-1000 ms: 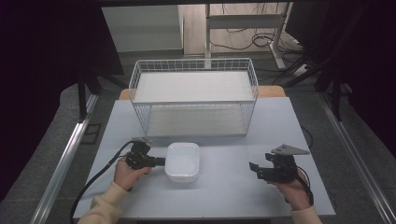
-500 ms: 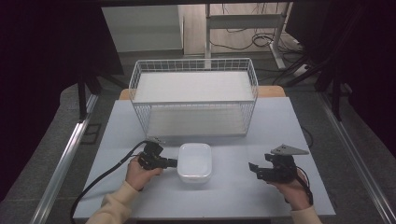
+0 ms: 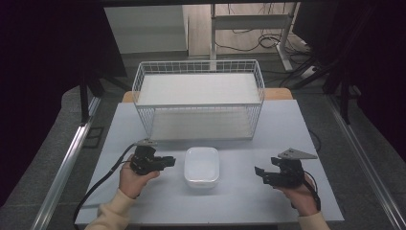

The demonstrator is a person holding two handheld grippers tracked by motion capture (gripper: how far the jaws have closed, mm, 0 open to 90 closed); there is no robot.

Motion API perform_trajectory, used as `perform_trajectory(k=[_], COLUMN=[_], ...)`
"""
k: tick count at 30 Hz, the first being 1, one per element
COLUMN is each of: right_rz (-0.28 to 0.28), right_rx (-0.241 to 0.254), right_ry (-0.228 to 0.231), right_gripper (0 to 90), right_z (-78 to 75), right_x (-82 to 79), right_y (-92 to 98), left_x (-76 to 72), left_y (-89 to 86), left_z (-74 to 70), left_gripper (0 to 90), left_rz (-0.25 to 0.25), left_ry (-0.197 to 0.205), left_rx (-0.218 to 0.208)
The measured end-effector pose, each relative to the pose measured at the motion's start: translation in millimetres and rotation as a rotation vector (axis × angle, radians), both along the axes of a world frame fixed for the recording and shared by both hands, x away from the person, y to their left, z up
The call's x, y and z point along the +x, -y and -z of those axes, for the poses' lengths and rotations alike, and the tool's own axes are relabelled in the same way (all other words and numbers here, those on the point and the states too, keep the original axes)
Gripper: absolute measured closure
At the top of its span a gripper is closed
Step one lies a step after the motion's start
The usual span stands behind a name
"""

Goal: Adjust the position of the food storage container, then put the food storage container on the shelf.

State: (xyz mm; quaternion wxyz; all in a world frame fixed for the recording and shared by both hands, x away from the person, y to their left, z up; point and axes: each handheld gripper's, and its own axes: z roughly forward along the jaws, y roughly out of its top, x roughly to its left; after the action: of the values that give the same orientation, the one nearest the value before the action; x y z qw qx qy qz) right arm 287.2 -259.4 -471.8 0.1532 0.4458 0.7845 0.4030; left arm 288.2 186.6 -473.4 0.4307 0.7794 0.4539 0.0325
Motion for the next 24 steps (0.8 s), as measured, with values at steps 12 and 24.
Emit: perform_trajectory(k=[12, 24], right_rz=[-0.047, -0.070], right_rx=[0.042, 0.045], right_ry=[0.025, 0.010], right_gripper=[21.9, 20.9], right_z=[-3.0, -4.2], right_x=[-2.6, -1.0], right_y=[-6.6, -17.2], left_x=[-13.8, -12.4], left_y=[-24.4, -18.8], left_z=[-20.3, -16.4], left_gripper=[37.3, 31.3], left_rz=[-0.088, -0.093], left_ry=[0.028, -0.004], left_rx=[-0.060, -0.066])
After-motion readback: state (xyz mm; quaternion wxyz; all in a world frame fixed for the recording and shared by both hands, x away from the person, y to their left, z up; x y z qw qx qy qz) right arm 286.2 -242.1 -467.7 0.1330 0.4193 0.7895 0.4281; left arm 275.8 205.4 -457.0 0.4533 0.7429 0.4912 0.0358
